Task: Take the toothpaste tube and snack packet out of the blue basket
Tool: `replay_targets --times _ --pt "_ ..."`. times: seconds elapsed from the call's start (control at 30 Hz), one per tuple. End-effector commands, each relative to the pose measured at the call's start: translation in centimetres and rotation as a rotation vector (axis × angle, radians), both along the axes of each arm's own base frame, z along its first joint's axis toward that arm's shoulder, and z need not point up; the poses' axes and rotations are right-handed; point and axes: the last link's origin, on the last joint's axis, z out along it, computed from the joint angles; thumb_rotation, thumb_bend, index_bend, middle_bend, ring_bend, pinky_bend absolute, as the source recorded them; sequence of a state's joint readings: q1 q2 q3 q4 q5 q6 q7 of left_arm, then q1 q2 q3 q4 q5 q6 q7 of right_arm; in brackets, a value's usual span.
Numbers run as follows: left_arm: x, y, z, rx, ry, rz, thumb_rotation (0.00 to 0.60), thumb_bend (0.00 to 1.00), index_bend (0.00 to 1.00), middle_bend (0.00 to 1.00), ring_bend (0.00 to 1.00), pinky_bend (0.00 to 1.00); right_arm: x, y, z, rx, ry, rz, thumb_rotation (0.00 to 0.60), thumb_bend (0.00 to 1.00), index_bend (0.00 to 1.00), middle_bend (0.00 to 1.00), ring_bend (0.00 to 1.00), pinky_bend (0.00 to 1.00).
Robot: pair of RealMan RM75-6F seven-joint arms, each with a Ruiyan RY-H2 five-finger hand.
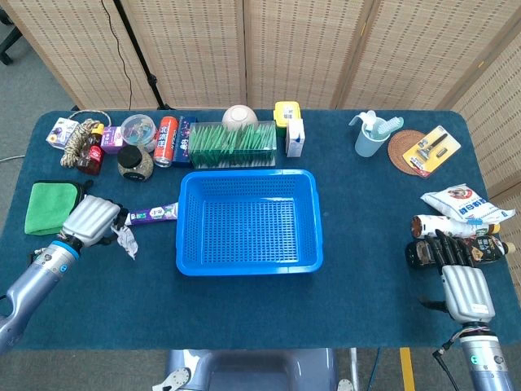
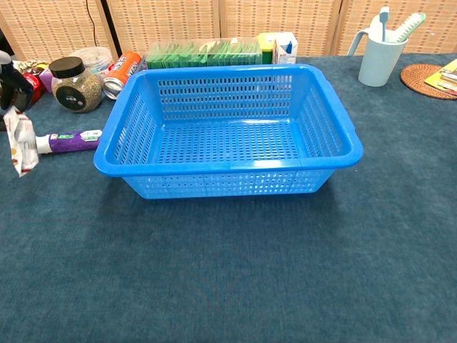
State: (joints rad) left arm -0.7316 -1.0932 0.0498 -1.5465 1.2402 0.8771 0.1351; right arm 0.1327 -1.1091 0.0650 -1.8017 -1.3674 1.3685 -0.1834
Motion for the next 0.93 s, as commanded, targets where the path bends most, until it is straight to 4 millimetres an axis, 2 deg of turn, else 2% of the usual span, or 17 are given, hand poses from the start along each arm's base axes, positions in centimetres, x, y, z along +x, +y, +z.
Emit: replay_targets --times 0.03,0.1,0.13,0.2,0.37,0.53,0.83,0.87,0.93 --pt "0.1 0.2 -1.2 -0.027 -0.009 0.032 0.600 0.45 0.30 0.17 0.13 0.33 0.0 0.0 0.0 -0.001 -0.003 -0.001 0.600 0.00 0.00 0.00 0.00 0.00" --pt "0.2 0.1 -1.1 -0.022 -0.028 0.034 0.600 0.43 0.06 0.01 0.01 0.12 0.0 0.0 0.1 0.000 -0.009 -0.002 0.600 0.00 0.00 0.00 0.00 0.00" --pt "0.3 0.1 -1.0 -0.017 -0.037 0.032 0.600 0.42 0.01 0.00 0.00 0.05 -0.1 0.0 0.1 -0.001 -0.010 -0.003 0.600 0.00 0.00 0.00 0.00 0.00" --pt "0.6 -0.1 -0.2 0.016 -0.069 0.017 0.600 0.38 0.00 0.00 0.00 0.00 -0.1 -0.1 0.2 -0.006 -0.009 -0.004 0.600 0.00 0.00 0.00 0.00 0.00" --pt "0.5 -1.9 2.0 0.099 -0.165 -0.006 0.600 0.36 0.00 0.00 0.00 0.00 -0.1 -0.1 0.3 -0.007 -0.010 -0.004 0.600 0.00 0.00 0.00 0.00 0.00" --pt "-1.0 -5.4 3.5 0.204 -0.246 -0.024 0.600 0.31 0.00 0.00 0.00 0.00 0.2 0.1 0.2 -0.004 -0.008 0.012 0.600 0.00 0.00 0.00 0.00 0.00" --pt "-5.0 -11.7 3.8 0.379 -0.318 0.041 0.600 0.28 0.00 0.00 0.00 0.00 0.4 0.4 1.2 -0.034 -0.017 0.052 0.600 0.00 0.00 0.00 0.00 0.00" --pt "-5.8 -13.1 3.9 0.400 -0.320 0.079 0.600 0.28 0.00 0.00 0.00 0.00 0.6 0.3 1.5 -0.053 -0.015 0.085 0.600 0.00 0.00 0.00 0.00 0.00" --pt "-6.0 -14.3 3.9 0.411 -0.334 0.097 0.600 0.28 0.00 0.00 0.00 0.00 0.7 0.2 1.5 -0.085 -0.007 0.127 0.600 0.00 0.00 0.00 0.00 0.00"
